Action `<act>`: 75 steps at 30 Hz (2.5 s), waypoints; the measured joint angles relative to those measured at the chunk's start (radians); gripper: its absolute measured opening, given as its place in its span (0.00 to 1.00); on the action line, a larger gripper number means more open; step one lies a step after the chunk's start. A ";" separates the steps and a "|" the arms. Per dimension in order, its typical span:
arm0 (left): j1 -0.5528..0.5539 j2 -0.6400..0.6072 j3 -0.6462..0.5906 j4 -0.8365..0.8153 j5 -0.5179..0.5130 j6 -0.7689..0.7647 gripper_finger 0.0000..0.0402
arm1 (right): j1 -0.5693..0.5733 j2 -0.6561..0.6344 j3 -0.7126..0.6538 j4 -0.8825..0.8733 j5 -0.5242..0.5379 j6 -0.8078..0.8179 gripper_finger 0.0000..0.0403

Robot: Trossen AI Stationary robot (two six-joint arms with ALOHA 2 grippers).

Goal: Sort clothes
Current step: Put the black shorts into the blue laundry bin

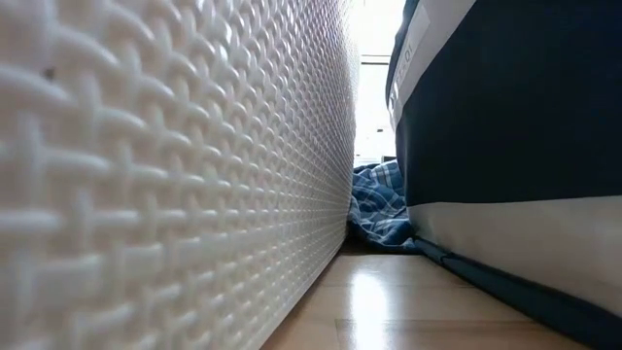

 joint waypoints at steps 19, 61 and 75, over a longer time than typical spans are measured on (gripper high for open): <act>0.940 -0.061 -0.425 0.051 0.156 -0.117 0.49 | 0.000 0.000 0.000 0.000 0.000 0.000 0.00; 1.000 0.195 -0.888 0.541 0.346 -0.145 0.07 | 0.000 0.000 0.000 0.000 0.000 0.000 0.00; 0.988 -0.096 -0.628 0.516 0.318 -0.023 0.06 | 0.000 0.000 0.000 0.000 0.000 0.000 0.00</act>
